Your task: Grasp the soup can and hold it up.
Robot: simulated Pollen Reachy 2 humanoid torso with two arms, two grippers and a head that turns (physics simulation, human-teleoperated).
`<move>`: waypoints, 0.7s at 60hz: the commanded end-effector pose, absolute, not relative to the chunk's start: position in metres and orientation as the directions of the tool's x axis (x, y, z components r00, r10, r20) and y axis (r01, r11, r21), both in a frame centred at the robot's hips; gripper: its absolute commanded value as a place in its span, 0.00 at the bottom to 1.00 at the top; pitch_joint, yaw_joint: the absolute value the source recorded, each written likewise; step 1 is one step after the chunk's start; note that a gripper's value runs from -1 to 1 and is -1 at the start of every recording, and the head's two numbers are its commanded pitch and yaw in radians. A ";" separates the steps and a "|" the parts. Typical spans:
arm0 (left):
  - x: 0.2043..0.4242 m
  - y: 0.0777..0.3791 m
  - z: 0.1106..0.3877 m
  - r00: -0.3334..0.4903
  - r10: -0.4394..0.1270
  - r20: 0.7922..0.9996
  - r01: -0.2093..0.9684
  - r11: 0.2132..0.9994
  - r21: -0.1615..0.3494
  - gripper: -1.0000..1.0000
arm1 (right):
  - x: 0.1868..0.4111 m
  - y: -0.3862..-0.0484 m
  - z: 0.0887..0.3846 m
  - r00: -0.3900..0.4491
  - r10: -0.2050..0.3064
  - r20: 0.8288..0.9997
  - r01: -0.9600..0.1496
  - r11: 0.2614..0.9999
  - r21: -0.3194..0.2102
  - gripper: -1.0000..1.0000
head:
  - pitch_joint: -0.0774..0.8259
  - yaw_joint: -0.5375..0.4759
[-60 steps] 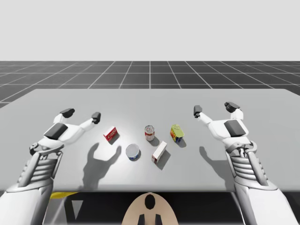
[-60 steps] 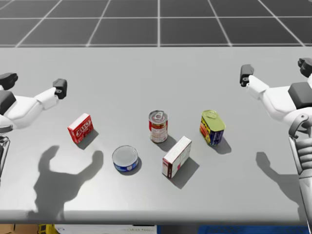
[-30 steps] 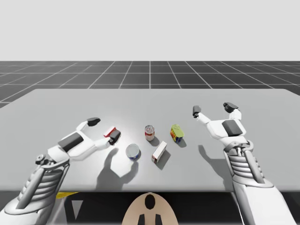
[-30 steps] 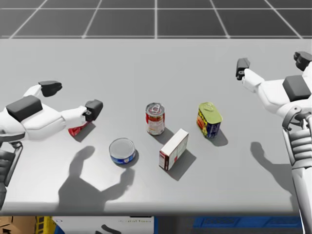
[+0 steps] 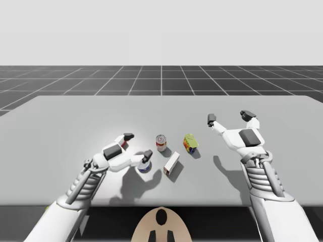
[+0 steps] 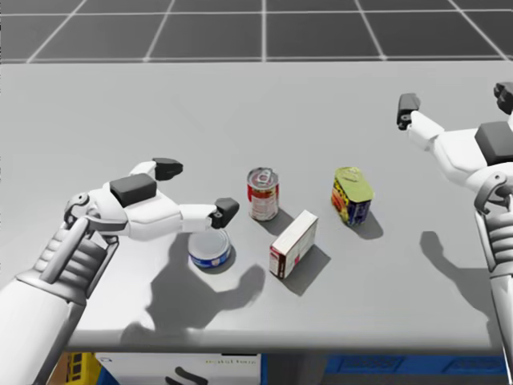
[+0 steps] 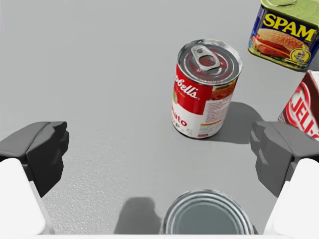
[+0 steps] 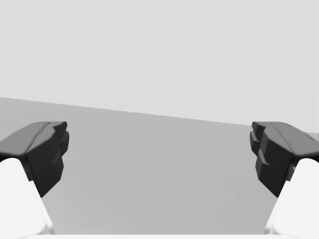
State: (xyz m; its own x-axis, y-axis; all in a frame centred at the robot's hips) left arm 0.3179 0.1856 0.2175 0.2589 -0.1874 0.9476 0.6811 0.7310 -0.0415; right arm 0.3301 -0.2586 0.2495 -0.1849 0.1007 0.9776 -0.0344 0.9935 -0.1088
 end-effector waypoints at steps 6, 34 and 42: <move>0.344 0.156 0.200 0.303 -0.204 0.931 0.697 0.713 -0.071 0.00 | 0.330 -0.260 0.251 -0.185 0.097 0.978 -0.033 0.994 -0.105 0.00 | 0.80 0.56; 0.377 0.111 0.174 0.336 -0.226 0.914 0.707 0.702 -0.086 0.00 | 0.329 -0.263 0.252 -0.193 0.091 0.977 -0.026 0.995 -0.098 0.00 | 0.81 0.55; 0.386 0.102 0.166 0.348 -0.225 0.910 0.703 0.705 -0.095 0.00 | 0.329 -0.265 0.253 -0.195 0.090 0.977 -0.025 0.995 -0.096 0.00 | 0.80 0.55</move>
State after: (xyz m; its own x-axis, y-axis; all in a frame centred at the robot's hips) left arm 0.3790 0.1269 0.1787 0.3177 -0.2593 0.9121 0.7061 0.7067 -0.0450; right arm 0.3293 -0.2634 0.2521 -0.1929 0.0911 0.9770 -0.0260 0.9949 -0.0978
